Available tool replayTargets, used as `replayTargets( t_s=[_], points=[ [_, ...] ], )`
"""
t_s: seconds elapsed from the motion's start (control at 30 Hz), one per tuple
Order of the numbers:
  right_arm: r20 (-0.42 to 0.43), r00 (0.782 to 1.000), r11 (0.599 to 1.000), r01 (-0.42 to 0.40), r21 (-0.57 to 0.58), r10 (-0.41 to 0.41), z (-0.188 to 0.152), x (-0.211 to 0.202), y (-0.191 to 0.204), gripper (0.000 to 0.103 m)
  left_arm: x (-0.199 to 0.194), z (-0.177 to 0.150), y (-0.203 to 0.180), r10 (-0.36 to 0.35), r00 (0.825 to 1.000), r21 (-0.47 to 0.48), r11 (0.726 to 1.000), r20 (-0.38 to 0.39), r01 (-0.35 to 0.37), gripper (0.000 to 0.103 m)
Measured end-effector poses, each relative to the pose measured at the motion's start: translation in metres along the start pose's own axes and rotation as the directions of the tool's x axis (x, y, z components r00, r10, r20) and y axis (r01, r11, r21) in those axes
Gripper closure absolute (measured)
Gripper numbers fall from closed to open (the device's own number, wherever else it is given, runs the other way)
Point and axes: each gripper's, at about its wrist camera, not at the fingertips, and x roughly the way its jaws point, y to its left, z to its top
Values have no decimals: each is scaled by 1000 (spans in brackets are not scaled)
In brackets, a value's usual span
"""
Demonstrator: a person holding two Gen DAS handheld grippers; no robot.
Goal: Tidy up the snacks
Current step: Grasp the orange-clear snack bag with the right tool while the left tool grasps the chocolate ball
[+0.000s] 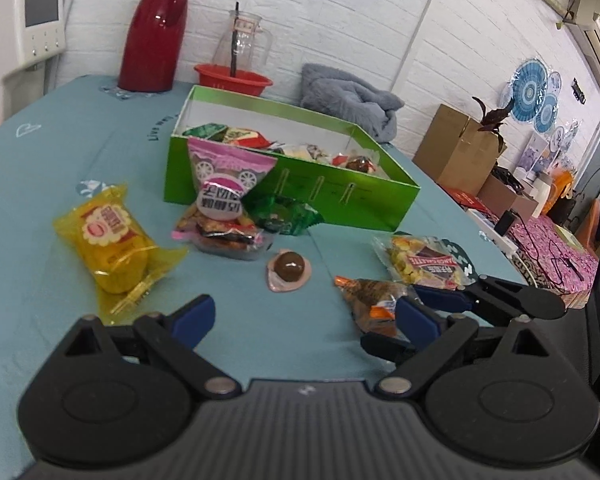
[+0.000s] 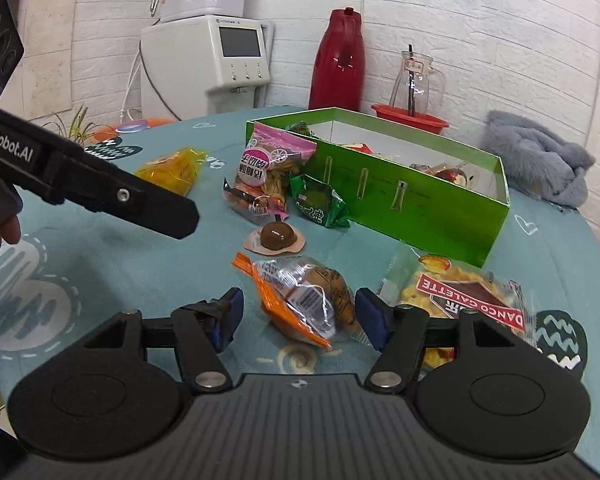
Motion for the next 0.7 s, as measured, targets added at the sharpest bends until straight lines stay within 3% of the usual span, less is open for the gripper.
replayTargets(
  t_s=[0.23, 0.27, 0.33, 0.53, 0.57, 0.6, 0.67, 0.7],
  points=[
    [-16, 1000, 1000, 5, 19, -5, 1, 1, -2, 3, 35, 19, -12, -13, 1000, 48, 999, -27, 14, 7],
    [-18, 1000, 1000, 6, 24, -6, 2, 1, -2, 6, 38, 20, -14, -11, 999, 48, 999, -37, 13, 7],
    [-19, 1000, 1000, 24, 13, -24, 2, 1, -3, 20, 42, 21, -17, -33, 999, 61, 997, -41, 36, 7],
    [-27, 999, 1000, 20, -1, -20, -1, -5, -5, 24, 67, 32, -15, 25, 999, 73, 997, -40, -22, 8],
    [-28, 999, 1000, 25, -4, -25, -2, -7, -4, 25, 72, 33, -13, 34, 998, 72, 997, -43, -31, 11],
    [-28, 999, 1000, 28, -6, -29, -2, -8, -4, 26, 77, 34, -9, 36, 998, 70, 997, -51, -33, 24],
    [-34, 999, 1000, 26, 5, -26, -3, -12, -6, 29, 84, 33, -5, 57, 996, 70, 996, -75, -52, 37],
    [-34, 999, 1000, 22, 12, -22, -4, -13, -7, 29, 87, 32, -4, 62, 995, 76, 996, -83, -56, 38]
  ],
)
